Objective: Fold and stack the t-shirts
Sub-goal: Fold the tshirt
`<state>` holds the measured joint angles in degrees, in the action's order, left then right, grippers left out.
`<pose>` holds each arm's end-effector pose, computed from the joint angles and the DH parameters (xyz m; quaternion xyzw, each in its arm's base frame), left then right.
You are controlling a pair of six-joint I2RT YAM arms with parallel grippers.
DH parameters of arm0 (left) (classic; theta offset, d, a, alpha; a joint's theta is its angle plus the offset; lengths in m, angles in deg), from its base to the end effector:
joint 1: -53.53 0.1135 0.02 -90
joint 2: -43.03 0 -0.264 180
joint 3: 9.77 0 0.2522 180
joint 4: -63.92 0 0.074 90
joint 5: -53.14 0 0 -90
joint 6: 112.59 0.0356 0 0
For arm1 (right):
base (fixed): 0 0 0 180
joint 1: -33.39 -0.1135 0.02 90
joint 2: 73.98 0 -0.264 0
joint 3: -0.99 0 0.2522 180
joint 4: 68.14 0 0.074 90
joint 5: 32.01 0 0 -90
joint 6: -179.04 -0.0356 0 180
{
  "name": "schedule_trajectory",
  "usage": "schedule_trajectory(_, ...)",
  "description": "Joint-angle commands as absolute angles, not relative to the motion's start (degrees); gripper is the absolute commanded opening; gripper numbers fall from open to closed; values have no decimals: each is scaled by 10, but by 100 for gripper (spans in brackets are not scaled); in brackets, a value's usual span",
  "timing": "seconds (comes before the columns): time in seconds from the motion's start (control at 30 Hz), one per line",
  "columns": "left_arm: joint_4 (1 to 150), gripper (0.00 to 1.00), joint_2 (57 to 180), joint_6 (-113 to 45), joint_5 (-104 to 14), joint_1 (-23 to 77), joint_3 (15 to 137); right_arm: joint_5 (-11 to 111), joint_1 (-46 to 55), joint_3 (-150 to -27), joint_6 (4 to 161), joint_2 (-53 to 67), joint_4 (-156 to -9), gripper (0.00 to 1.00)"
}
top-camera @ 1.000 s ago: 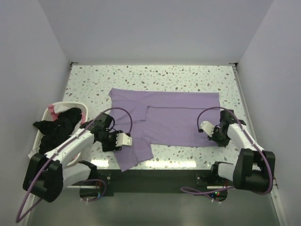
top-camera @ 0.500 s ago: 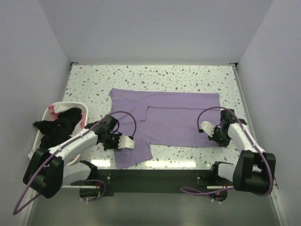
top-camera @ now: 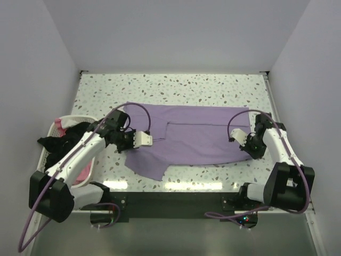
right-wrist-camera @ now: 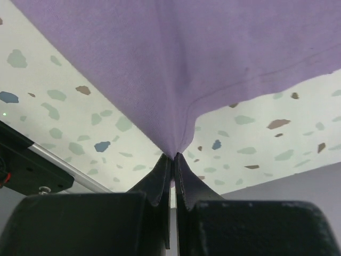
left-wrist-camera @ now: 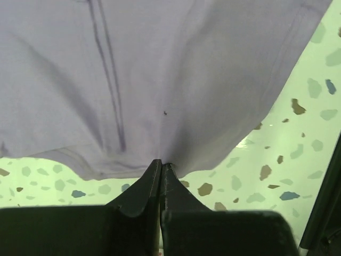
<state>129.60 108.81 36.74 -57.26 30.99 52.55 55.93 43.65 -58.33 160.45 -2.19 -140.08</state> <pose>0.1815 -0.0888 0.2387 0.6584 0.7102 -0.1090 0.2240 0.1915 -0.0334 0.2008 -0.5087 0.8594 -0.0183 0.0486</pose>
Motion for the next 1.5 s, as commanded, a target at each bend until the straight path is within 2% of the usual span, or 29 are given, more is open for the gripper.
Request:
schedule_trajectory(0.0, 1298, 0, 1134, 354, -598, 343, 586, 547, 443, -650, 1610, 15, -1436, 0)
schedule_trajectory(0.2, 1282, 0, 1229, 364, -605, 391, 678, 543, 444, -735, 1610, 87, -1455, 0)
schedule_trajectory(0.57, 1250, 0, 1372, 363, -597, 401, 800, 540, 444, -876, 1606, 251, -1481, 0)
schedule_trajectory(0.93, 1246, 0, 1458, 366, -587, 401, 874, 567, 444, -890, 1601, 325, -1440, 0)
schedule_trajectory(1.47, 1225, 0, 1496, 367, -565, 404, 899, 577, 443, -954, 1600, 376, -1441, 0)
